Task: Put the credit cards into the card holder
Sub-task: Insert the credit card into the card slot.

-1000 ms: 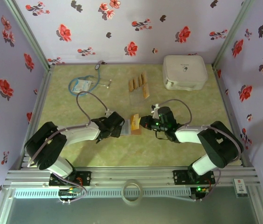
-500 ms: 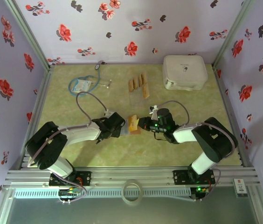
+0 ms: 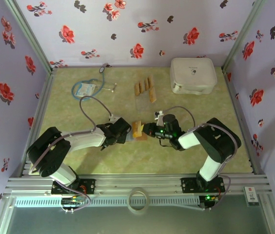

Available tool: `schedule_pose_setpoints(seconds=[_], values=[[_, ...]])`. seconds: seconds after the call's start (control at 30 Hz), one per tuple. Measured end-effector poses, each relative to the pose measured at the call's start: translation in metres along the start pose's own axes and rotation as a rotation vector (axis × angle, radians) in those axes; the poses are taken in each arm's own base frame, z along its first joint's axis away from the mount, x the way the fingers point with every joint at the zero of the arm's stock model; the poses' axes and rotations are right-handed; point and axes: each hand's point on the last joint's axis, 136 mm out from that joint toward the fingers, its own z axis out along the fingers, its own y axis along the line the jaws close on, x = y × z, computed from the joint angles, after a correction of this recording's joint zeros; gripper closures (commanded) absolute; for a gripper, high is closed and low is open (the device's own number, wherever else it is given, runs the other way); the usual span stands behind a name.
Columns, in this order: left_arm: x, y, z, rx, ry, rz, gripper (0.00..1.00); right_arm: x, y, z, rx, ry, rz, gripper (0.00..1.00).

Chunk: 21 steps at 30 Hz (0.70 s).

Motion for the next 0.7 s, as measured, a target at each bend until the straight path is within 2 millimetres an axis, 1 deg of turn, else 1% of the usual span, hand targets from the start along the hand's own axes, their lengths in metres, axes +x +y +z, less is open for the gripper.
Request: schedule_pose_setpoints(seconds=[0.7], values=[[0.0003,-0.0005,0.0007,0.000,0.000,0.000,0.00,0.0028,-0.0049,0.0079,-0.018,-0.001,0.024,1.00]])
